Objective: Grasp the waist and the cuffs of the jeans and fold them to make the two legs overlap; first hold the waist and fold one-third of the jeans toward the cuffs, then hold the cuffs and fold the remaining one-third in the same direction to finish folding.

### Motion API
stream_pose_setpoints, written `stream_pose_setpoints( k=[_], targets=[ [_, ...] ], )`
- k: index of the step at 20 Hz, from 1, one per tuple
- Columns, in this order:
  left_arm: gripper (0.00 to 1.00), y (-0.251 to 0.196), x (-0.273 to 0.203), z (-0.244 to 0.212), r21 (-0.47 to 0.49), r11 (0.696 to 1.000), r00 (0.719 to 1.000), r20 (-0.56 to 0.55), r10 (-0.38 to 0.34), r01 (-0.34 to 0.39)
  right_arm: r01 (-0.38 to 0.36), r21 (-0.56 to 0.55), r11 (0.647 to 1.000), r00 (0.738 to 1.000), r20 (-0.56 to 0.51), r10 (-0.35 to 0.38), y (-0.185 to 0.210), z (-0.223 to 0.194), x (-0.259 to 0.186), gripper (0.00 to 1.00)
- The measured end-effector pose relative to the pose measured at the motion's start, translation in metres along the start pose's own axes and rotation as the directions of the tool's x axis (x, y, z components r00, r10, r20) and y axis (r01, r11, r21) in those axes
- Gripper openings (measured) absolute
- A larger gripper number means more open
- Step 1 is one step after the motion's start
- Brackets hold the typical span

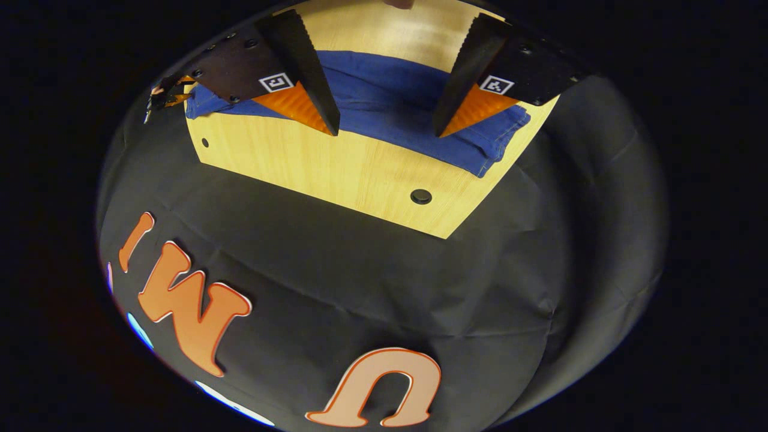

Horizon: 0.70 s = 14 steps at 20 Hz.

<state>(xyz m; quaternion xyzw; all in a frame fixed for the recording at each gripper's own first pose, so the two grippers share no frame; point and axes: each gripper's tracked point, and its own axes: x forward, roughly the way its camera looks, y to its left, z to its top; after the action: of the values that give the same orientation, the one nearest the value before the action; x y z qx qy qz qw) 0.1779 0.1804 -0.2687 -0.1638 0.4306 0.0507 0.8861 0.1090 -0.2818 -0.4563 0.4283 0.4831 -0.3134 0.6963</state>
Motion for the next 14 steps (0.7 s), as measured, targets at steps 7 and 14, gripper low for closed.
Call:
stream_pose_setpoints(
  k=[7,14],
  targets=[
    [0.96,-0.002,-0.037,-0.022,0.013,0.999,1.0,-0.004,0.03,-0.03,0.02,0.006,1.0,0.998,0.064,-0.02,-0.002,0.011,0.015,0.89],
    [0.96,-0.012,-0.05,-0.014,0.087,0.996,1.0,0.023,0.019,-0.021,-0.067,-0.043,0.997,0.975,0.207,0.075,0.027,0.009,-0.011,0.2]
  ],
)
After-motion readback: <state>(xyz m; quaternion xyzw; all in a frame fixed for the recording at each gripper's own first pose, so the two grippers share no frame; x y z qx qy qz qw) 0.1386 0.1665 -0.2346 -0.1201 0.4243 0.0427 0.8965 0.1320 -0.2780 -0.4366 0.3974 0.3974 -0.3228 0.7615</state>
